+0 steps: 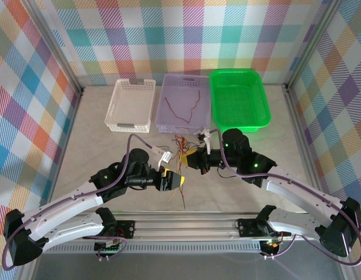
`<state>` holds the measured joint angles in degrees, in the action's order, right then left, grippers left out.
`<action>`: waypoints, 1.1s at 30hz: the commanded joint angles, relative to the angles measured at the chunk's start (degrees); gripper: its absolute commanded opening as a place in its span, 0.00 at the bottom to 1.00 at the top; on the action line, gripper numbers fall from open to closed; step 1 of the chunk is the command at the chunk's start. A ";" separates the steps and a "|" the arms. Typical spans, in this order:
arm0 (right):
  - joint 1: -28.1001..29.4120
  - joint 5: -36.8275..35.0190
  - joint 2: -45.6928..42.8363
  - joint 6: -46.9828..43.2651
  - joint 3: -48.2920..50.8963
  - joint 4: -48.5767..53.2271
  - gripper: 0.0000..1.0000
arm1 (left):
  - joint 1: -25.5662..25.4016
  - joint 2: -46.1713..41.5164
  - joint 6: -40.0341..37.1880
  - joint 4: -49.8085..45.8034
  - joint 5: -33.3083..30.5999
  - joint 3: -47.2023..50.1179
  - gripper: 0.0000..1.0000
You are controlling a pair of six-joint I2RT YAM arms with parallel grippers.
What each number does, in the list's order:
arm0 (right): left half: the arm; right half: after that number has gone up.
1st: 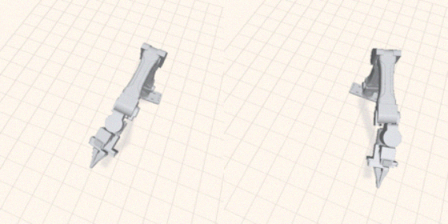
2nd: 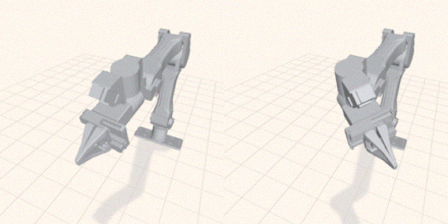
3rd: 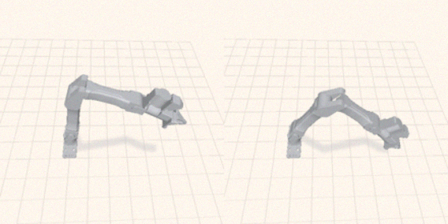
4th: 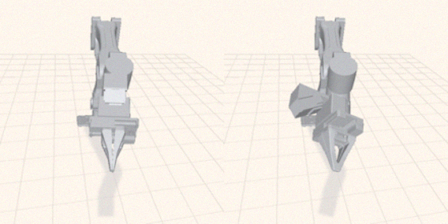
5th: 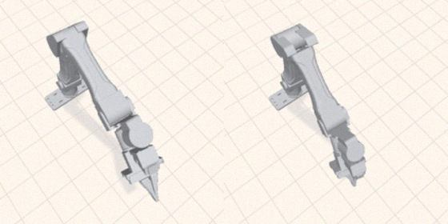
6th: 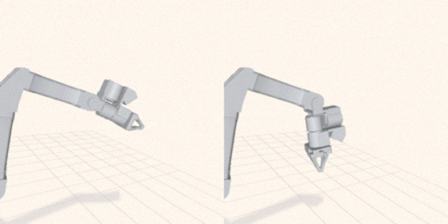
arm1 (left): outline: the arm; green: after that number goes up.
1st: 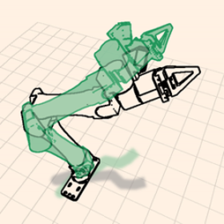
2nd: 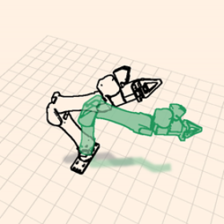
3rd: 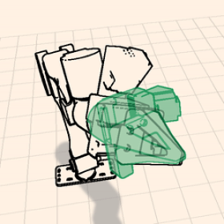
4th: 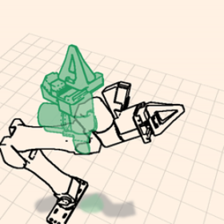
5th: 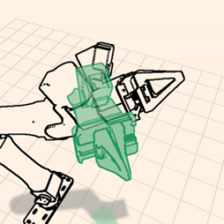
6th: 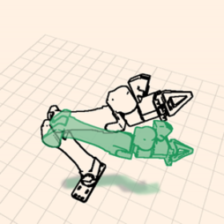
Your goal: Untangle the cables
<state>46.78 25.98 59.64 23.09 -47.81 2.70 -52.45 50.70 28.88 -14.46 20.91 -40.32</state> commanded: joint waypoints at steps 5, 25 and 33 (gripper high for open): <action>-0.43 -2.60 -1.01 -0.48 -2.36 1.80 0.00 | -0.68 -1.91 -1.00 -0.86 -3.59 -2.86 0.00; -42.15 -13.27 -23.31 18.41 7.49 23.33 0.00 | 14.51 -12.64 -8.21 -41.74 -26.41 -22.68 0.00; -61.86 2.00 -20.98 24.08 13.57 22.21 0.00 | 16.48 -12.27 -12.21 -49.22 -39.60 -31.62 0.00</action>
<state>-8.43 29.21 37.60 43.09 -36.53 24.49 -37.67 39.75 18.72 -56.25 -5.80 -68.58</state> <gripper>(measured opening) 0.061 0.054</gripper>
